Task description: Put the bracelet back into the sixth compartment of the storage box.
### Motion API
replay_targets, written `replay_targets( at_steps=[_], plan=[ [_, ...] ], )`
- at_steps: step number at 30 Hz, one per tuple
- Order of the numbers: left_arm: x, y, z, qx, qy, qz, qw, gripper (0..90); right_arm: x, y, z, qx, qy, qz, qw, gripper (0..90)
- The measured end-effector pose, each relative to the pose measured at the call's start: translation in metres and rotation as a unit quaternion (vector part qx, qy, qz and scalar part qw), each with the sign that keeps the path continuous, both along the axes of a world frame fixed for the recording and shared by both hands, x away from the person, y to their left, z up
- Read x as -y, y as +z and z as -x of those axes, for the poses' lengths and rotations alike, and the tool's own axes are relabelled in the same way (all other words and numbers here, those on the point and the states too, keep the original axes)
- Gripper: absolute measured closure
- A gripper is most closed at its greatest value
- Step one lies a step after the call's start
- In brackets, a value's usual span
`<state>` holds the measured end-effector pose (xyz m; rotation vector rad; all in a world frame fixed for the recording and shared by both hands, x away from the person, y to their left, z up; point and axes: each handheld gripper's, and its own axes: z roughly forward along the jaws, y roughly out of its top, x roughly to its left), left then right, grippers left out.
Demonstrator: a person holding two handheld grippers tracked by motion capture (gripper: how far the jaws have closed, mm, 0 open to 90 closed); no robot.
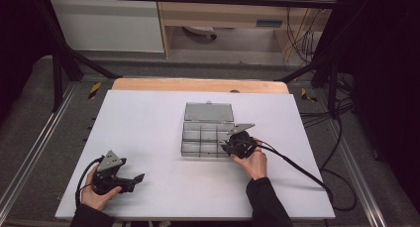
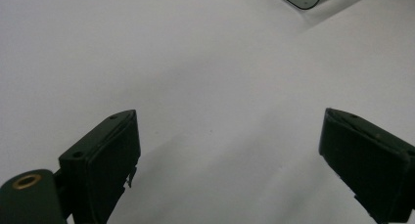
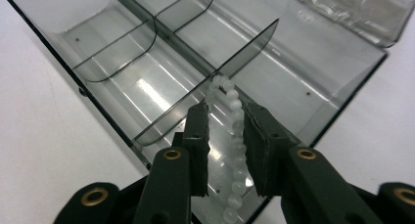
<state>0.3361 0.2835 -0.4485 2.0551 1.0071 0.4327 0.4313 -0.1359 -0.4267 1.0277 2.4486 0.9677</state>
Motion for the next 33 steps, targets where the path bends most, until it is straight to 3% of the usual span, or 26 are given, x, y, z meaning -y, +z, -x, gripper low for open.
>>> replay_targets(
  at_steps=[5,16,19,23,24,33],
  plan=[
    [0.0,0.0,0.0,0.001,0.001,0.0,1.0,8.1,0.005,0.008,0.003,0.009,-0.003,-0.021,0.9997,66.3],
    [0.0,0.0,0.0,0.0,0.001,0.001,1.0,8.1,0.018,0.027,0.015,0.03,-0.005,-0.07,0.9971,45.5],
    [0.0,0.0,0.0,-0.001,0.0,0.0,1.0,8.0,0.027,0.035,0.021,0.038,-0.014,-0.085,0.9955,32.5],
    [0.0,0.0,0.0,-0.001,0.0,0.0,1.0,8.0,0.035,0.039,0.025,0.045,-0.017,-0.093,0.9945,26.6],
    [0.001,0.0,0.0,-0.001,0.001,0.001,1.0,8.0,0.041,0.04,0.028,0.05,-0.019,-0.099,0.9936,21.0],
    [0.001,-0.001,0.0,-0.003,-0.001,-0.001,1.0,7.7,0.066,0.035,0.038,0.033,-0.031,-0.119,0.9919,8.1]
  ],
)
